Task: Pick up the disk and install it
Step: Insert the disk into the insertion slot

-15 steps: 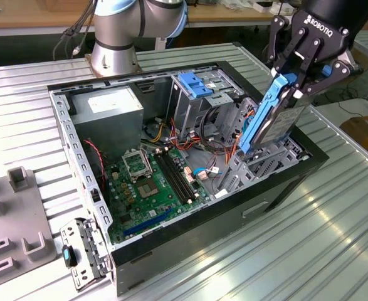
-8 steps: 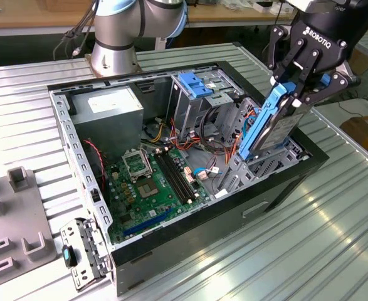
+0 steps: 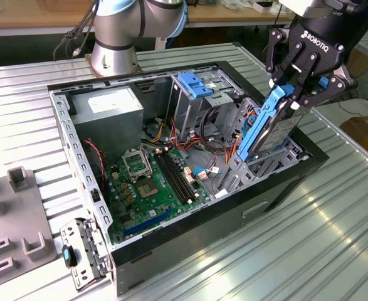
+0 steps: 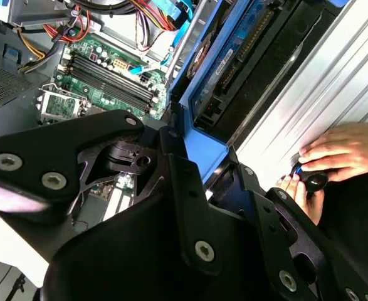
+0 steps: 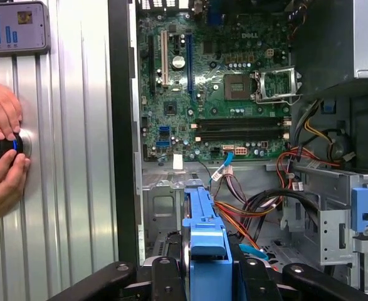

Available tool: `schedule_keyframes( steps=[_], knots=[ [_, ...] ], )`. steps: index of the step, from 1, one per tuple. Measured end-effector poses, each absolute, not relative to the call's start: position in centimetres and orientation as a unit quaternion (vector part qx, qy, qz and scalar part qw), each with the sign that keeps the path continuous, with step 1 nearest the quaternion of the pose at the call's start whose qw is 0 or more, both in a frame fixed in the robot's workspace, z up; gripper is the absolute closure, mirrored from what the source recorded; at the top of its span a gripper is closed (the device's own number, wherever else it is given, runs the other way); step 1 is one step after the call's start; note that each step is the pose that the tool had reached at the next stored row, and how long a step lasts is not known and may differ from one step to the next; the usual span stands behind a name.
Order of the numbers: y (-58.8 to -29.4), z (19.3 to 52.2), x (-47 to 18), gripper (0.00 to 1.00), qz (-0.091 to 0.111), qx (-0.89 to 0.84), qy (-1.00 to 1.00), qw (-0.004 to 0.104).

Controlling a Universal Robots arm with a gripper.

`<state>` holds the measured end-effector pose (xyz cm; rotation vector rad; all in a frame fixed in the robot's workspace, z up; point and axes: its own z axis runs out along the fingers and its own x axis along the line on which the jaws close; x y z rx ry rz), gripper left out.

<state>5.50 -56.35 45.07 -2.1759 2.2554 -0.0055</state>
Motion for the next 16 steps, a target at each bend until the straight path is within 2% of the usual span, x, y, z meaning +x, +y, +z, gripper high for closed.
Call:
schedule_keyframes(
  steps=[16],
  knots=[
    [-56.5,43.7,5.5,0.63,-0.002,-0.695,0.719,0.004]
  ],
)
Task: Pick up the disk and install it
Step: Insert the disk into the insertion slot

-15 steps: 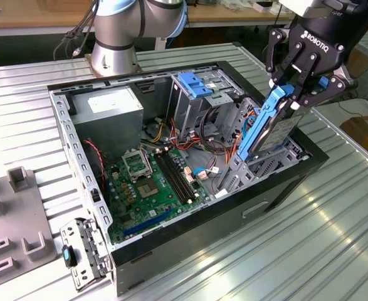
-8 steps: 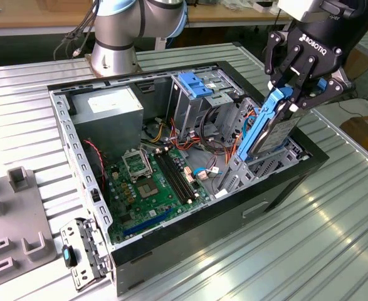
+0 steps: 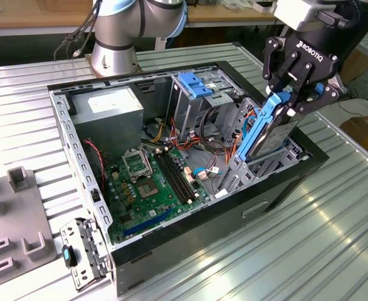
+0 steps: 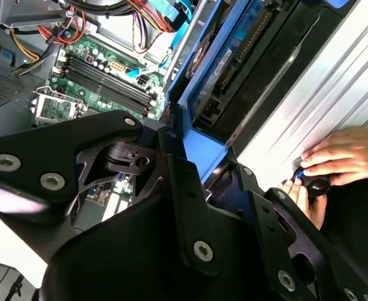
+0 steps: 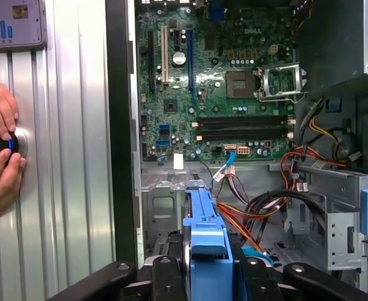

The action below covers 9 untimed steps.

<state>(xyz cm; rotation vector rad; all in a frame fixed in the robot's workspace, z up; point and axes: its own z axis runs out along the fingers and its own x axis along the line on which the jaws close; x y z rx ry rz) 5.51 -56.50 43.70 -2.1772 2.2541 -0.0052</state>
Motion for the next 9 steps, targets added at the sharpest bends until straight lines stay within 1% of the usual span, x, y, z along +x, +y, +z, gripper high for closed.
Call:
schedule_keyframes(
  steps=[9],
  knots=[
    [-56.8,42.1,5.5,0.63,-0.001,-0.695,0.719,0.004]
  ],
)
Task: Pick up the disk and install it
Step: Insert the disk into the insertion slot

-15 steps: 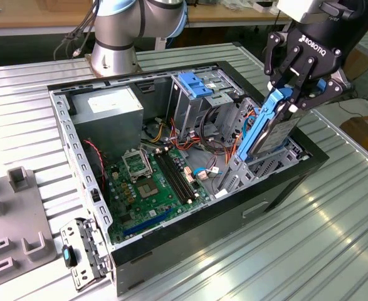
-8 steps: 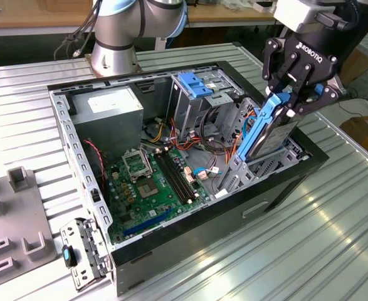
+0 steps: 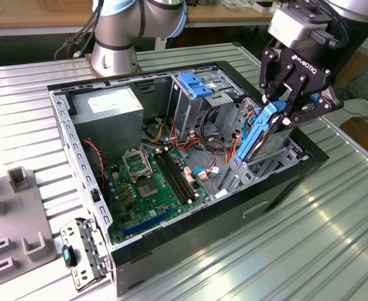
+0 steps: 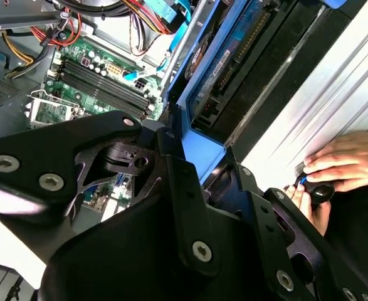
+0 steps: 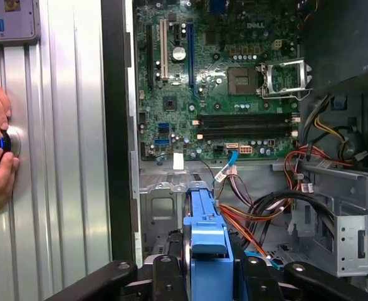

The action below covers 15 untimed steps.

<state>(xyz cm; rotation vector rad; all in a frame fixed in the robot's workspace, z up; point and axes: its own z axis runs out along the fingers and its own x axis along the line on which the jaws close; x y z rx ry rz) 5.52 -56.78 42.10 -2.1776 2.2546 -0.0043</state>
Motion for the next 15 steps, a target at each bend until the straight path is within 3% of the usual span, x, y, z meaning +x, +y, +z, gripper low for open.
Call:
schedule_keyframes(
  steps=[15],
  knots=[
    [-57.1,39.3,5.5,0.63,-0.001,-0.695,0.719,0.003]
  ],
)
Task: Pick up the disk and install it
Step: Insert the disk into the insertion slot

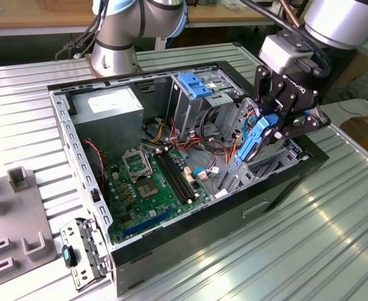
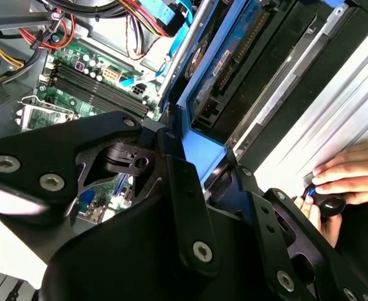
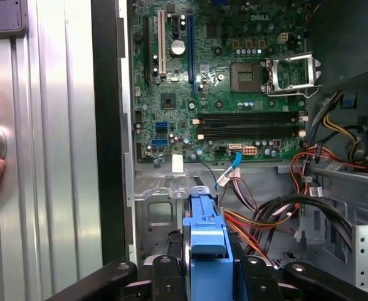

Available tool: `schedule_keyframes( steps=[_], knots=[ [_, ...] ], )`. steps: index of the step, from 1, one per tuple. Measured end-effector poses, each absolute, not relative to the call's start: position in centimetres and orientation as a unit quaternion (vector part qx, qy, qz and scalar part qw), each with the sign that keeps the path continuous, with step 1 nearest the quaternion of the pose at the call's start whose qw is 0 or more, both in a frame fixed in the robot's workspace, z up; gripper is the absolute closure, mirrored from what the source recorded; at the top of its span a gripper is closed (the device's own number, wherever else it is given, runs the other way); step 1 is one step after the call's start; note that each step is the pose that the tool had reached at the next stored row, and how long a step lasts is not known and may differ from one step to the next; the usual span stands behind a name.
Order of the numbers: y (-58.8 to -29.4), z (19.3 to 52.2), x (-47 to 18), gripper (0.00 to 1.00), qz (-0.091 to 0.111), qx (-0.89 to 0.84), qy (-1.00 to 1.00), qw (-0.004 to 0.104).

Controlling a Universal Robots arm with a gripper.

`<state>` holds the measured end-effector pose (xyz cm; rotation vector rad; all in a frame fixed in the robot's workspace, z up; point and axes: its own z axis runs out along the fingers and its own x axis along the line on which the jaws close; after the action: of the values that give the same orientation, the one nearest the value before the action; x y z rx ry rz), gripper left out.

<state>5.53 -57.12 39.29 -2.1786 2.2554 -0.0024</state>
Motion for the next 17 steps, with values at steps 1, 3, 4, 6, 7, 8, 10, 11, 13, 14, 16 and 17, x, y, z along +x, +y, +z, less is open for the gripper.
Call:
schedule_keyframes(
  steps=[1,3,4,6,7,8,10,11,13,14,16,17],
  knots=[
    [-57.2,39.0,5.5,0.63,-0.001,-0.695,0.719,0.003],
    [-57.2,38.8,5.5,0.63,-0.001,-0.695,0.719,0.003],
    [-57.2,38.6,5.5,0.63,0.000,-0.695,0.719,0.003],
    [-57.2,38.2,5.5,0.63,0.000,-0.695,0.719,0.003],
    [-57.3,38.1,5.5,0.63,0.000,-0.695,0.719,0.002],
    [-57.3,37.9,5.5,0.63,0.000,-0.695,0.719,0.002],
    [-57.3,37.6,5.5,0.63,0.000,-0.695,0.719,0.002],
    [-57.3,37.6,5.5,0.63,0.000,-0.695,0.719,0.002],
    [-57.3,37.6,5.5,0.63,0.000,-0.695,0.719,0.002],
    [-57.3,37.6,5.5,0.63,0.000,-0.695,0.719,0.002],
    [-57.3,37.6,5.5,0.63,0.000,-0.695,0.719,0.002],
    [-57.3,37.6,5.5,0.63,0.000,-0.695,0.719,0.002]
  ],
)
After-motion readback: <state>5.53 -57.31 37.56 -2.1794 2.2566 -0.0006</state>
